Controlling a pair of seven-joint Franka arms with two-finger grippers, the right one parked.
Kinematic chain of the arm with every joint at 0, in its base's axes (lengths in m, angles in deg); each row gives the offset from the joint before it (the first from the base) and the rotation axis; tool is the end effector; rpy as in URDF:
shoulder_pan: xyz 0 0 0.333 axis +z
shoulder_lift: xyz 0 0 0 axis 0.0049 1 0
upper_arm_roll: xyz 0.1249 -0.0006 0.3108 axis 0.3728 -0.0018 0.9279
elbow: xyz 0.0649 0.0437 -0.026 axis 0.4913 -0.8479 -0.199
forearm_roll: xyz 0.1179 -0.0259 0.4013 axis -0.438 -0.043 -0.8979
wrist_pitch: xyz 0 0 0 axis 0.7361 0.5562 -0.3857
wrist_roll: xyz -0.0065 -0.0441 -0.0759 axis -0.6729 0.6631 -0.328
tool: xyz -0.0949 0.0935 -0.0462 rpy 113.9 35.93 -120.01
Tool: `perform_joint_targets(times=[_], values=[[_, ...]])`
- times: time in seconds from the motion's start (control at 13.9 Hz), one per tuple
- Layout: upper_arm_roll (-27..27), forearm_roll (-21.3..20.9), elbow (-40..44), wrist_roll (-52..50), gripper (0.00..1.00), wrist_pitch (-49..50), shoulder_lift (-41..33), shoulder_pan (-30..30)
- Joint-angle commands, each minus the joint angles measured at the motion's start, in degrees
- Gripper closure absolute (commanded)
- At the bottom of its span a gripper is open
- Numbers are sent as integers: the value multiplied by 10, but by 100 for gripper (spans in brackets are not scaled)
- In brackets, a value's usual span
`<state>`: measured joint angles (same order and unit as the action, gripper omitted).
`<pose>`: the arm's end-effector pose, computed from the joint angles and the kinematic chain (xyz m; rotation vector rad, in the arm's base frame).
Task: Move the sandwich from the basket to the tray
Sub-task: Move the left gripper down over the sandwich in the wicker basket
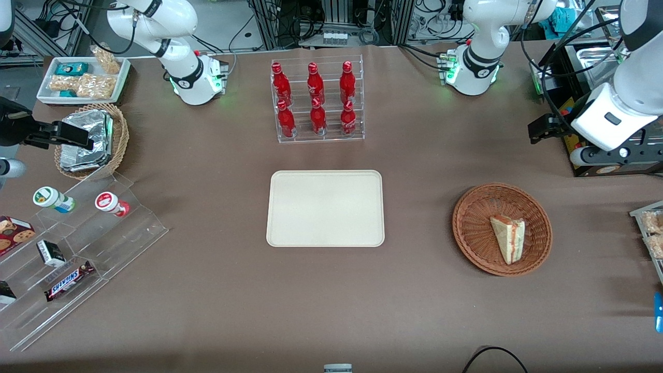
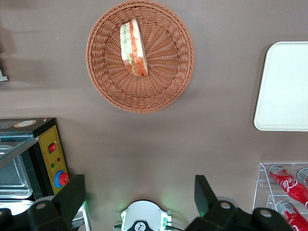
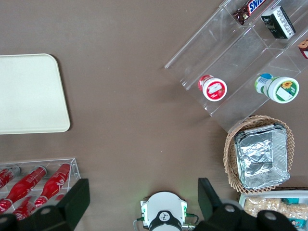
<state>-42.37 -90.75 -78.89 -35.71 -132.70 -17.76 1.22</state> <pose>0.5673 -0.0805 0.6042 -3.0665 0.0172 0.2842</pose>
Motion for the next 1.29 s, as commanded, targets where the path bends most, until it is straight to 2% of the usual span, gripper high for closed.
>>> perform_joint_targets(times=[0.0,0.58,0.79,0.94,1.22], values=[[1,-9,7,7,0,-24,2,-2],[6,-11,-4,41,0,-18,19,26],[6,-13,-6,22,0,-19,67,25],[6,-3,-16,23,0,-28,86,45],[4,-3,-116,29,0,-150,76,44]])
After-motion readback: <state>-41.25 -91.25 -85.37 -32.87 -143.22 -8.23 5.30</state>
